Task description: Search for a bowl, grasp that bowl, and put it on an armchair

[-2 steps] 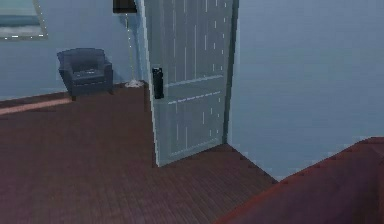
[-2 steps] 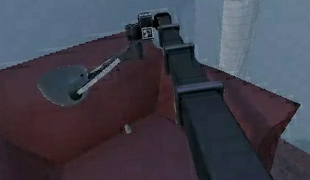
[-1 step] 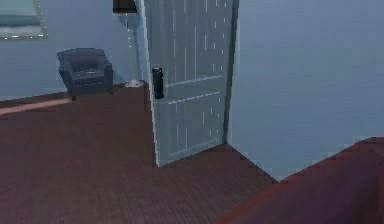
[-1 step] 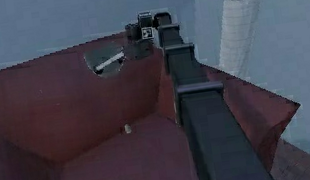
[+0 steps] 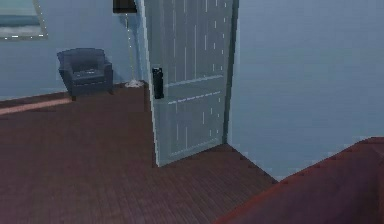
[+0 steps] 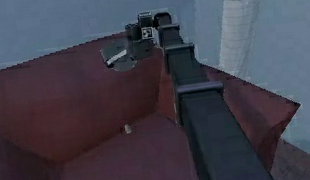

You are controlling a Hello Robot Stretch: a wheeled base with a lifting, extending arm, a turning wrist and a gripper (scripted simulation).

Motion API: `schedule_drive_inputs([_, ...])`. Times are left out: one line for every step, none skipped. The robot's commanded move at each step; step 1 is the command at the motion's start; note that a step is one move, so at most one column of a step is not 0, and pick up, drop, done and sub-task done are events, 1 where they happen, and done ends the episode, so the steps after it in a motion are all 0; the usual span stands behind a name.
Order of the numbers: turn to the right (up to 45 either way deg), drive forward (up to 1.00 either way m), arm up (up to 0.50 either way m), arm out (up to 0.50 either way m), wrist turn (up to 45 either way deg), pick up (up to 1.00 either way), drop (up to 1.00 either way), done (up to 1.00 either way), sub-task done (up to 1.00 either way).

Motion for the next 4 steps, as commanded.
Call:
schedule_drive_inputs([0.0, 0.0, -0.22, 0.0, 0.0, 0.0, 0.0, 0.0, 0.0])
schedule_drive_inputs([0.0, 0.0, -0.32, 0.0, 0.0, 0.0, 0.0, 0.0, 0.0])
schedule_drive_inputs([0.0, 0.0, 0.0, 0.0, 0.0, 0.0, 1.0, 0.0, 0.0])
schedule_drive_inputs([0.0, 0.0, 0.1, 0.0, 0.0, 0.0, 0.0, 0.0, 0.0])
